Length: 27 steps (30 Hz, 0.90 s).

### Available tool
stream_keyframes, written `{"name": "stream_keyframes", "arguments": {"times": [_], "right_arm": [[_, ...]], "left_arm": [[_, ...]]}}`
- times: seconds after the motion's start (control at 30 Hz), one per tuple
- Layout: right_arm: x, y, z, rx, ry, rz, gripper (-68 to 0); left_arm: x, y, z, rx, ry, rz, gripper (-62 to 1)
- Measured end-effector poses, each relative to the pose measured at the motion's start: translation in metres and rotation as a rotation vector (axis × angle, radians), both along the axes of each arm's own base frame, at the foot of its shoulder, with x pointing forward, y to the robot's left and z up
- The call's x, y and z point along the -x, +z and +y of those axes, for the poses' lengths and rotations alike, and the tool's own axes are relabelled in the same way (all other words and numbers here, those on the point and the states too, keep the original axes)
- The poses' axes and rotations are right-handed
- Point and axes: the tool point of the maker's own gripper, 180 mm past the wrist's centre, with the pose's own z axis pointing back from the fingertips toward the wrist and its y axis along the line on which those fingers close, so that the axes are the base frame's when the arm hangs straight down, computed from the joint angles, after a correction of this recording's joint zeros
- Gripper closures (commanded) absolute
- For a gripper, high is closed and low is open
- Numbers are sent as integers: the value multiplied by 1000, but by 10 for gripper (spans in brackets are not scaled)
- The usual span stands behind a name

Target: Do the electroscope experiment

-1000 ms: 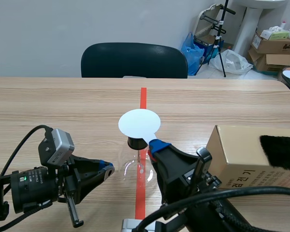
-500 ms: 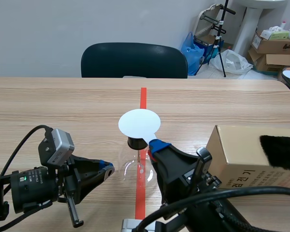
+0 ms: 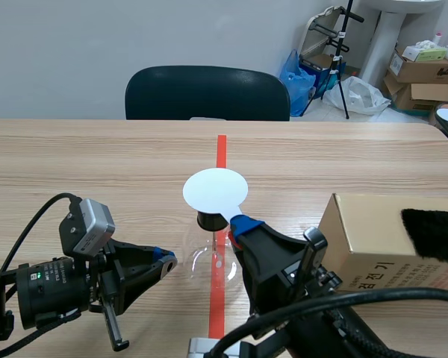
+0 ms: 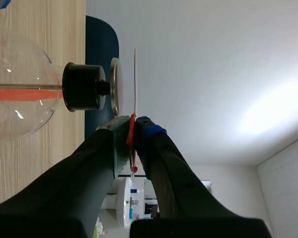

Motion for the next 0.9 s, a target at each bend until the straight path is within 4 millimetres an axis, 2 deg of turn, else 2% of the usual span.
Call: {"name": "stream_keyframes", "arguments": {"times": [0.47, 0.9], "right_arm": [[-1, 0, -2, -1, -11, 0, -9], [-24, 2, -41, -17, -264, -2, -9]], "left_arm": [[0, 0, 0, 0, 0, 0, -17], [0, 0, 0, 0, 0, 0, -17]]}}
